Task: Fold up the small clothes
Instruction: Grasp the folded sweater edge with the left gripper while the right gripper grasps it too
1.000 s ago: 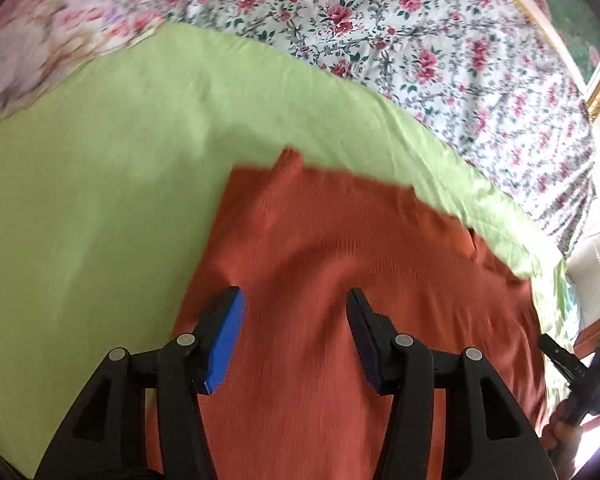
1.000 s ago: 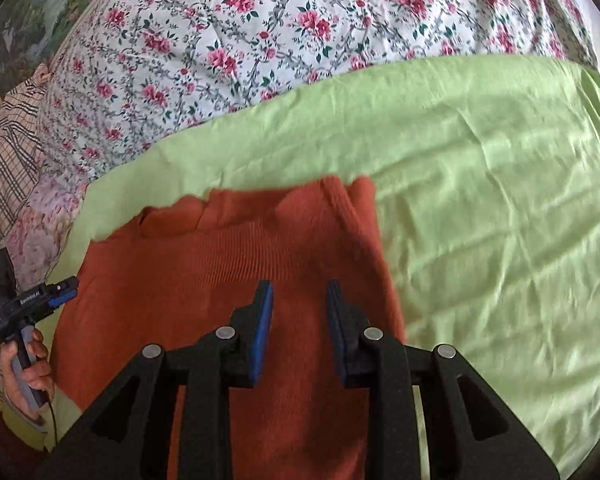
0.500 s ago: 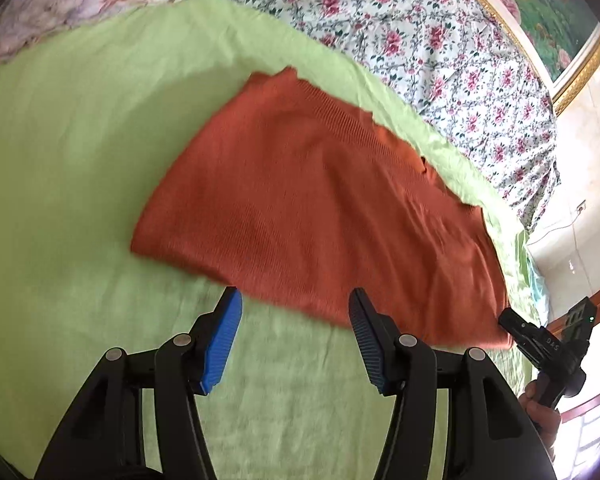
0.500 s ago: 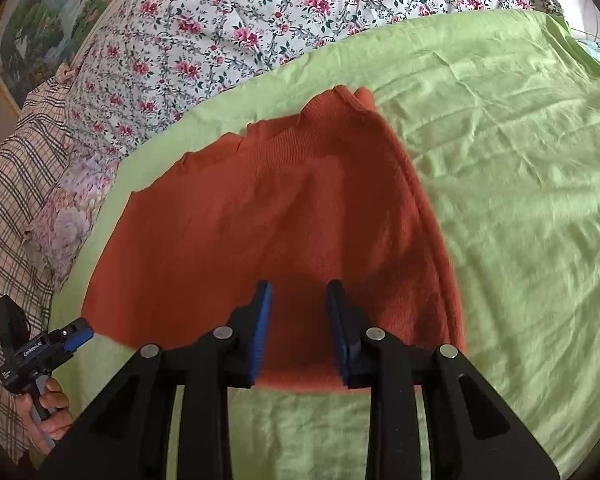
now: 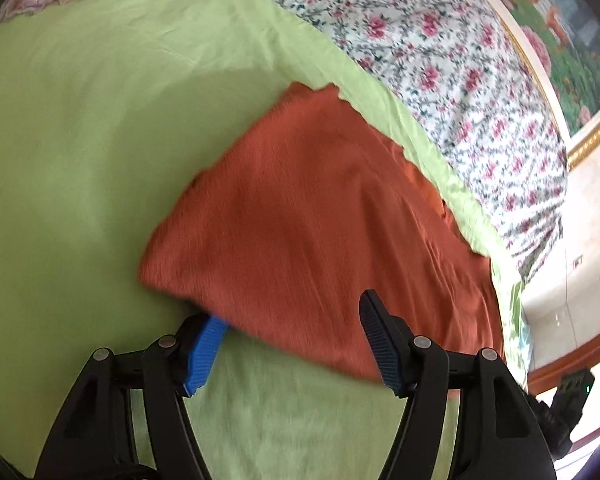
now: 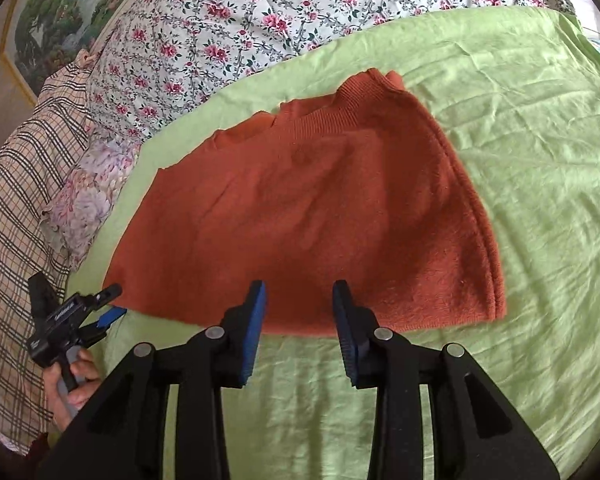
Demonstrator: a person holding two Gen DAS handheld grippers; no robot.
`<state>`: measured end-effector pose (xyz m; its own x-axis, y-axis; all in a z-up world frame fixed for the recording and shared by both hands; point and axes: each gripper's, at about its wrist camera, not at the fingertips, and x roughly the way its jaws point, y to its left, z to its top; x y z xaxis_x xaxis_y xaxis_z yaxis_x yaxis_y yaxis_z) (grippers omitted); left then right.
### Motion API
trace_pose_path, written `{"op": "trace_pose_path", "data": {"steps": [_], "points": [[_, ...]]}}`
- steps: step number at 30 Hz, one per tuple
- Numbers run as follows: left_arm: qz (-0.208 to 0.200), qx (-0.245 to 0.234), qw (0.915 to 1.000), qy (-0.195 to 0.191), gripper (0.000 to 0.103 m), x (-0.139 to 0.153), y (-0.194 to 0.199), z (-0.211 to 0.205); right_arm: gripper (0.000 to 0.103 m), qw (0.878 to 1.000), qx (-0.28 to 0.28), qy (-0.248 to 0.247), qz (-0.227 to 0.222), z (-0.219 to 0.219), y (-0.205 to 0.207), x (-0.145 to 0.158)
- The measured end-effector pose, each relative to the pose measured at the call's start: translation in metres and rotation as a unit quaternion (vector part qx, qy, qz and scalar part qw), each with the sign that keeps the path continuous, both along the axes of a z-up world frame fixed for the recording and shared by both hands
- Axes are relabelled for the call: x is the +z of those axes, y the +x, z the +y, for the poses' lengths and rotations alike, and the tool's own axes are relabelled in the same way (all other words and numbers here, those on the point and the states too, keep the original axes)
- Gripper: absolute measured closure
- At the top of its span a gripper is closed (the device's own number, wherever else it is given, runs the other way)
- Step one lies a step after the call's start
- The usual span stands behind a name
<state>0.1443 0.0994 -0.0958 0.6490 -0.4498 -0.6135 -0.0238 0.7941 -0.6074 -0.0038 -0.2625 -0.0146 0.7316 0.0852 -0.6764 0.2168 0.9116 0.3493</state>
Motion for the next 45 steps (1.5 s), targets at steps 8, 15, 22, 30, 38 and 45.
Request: {"op": "trace_pose_path", "data": {"steps": [8,15,22,30,38,45], "points": [[-0.002,0.030,0.9990,0.034,0.082,0.004,0.031,-0.005,0.067,1.000,0.000,0.007,0.000,-0.001,0.006,-0.003],[-0.076,-0.008,0.9912,0.108,0.095,0.055,0.020,-0.047,0.067,1.000,0.002,0.021,-0.008,-0.018,0.014,0.003],[-0.144,-0.099,0.9734,0.148,0.097,0.100,0.003,-0.133,0.067,0.998,0.009,0.059,-0.011,-0.045,0.029,0.012],[-0.138,-0.183,0.9411,0.249,0.097,0.060,0.001,-0.234,0.035,0.990,0.073,0.120,0.003,-0.047,0.079,0.022],[-0.158,-0.189,0.9326,0.264,0.097,0.058,-0.010,-0.233,0.026,0.969,0.153,0.177,0.084,-0.011,0.178,-0.011],[-0.173,-0.200,0.9285,0.260,0.097,0.075,-0.018,-0.235,0.082,0.961,0.190,0.170,0.110,0.021,0.244,-0.028]]}}
